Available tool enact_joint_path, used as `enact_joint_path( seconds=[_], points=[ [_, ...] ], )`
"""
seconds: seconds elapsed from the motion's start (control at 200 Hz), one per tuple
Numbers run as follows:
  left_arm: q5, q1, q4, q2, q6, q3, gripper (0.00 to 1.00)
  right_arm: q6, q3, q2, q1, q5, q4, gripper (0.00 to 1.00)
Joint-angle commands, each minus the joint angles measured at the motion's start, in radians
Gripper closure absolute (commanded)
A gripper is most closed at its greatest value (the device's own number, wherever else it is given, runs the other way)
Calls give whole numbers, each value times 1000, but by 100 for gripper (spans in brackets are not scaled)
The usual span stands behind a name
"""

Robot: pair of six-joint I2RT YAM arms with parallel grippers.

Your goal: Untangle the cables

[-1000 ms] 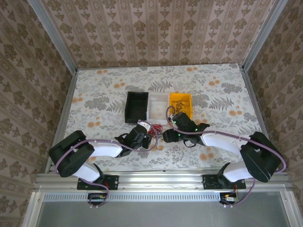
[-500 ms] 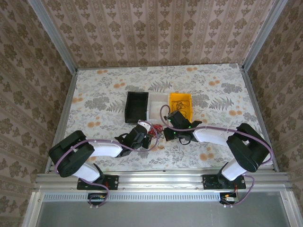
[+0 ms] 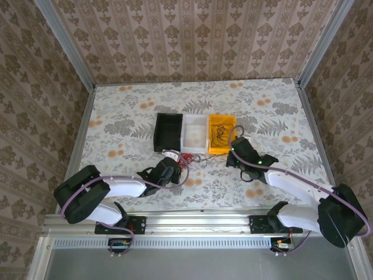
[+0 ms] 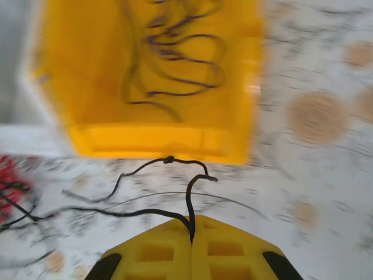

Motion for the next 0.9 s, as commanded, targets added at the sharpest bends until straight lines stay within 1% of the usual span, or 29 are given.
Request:
enact_joint_path(
  seconds=[0.0,0.14,0.205,0.265,0.345,0.395,0.445,0.53,0.63,0.715,0.765,0.895],
  points=[
    [-54,20,-119,0,-45,-44,100,140,-40,-64,-68,80,-113,100],
    [-97,29,-166,-10,-89,-47,100,204,-54,-115,-136,111,-174,100],
    [-140,31,-204,-14,-124,-47,100,213,-53,-125,-165,113,-195,100],
    [-156,32,-224,-17,-142,-47,100,208,-51,-134,-186,111,-205,100],
    [-135,32,-212,-13,-126,-46,100,189,-50,-155,-199,122,-208,100],
    [-136,31,-219,-8,-128,-41,100,181,-46,-177,-207,152,-227,100],
    [-163,32,-240,-8,-151,-41,100,168,-34,-202,-232,180,-255,100],
    [-211,39,-273,-9,-206,-49,100,144,-16,-243,-324,179,-317,100],
    [-215,46,-265,-8,-217,-59,100,92,-12,-283,-451,106,-320,100],
    [-212,51,-253,-2,-207,-61,100,56,-3,-291,-556,58,-334,100],
    [-210,54,-245,-2,-206,-64,100,36,3,-289,-622,10,-332,100],
    [-198,61,-230,-6,-215,-79,100,5,22,-281,-751,-80,-323,100]
  ],
)
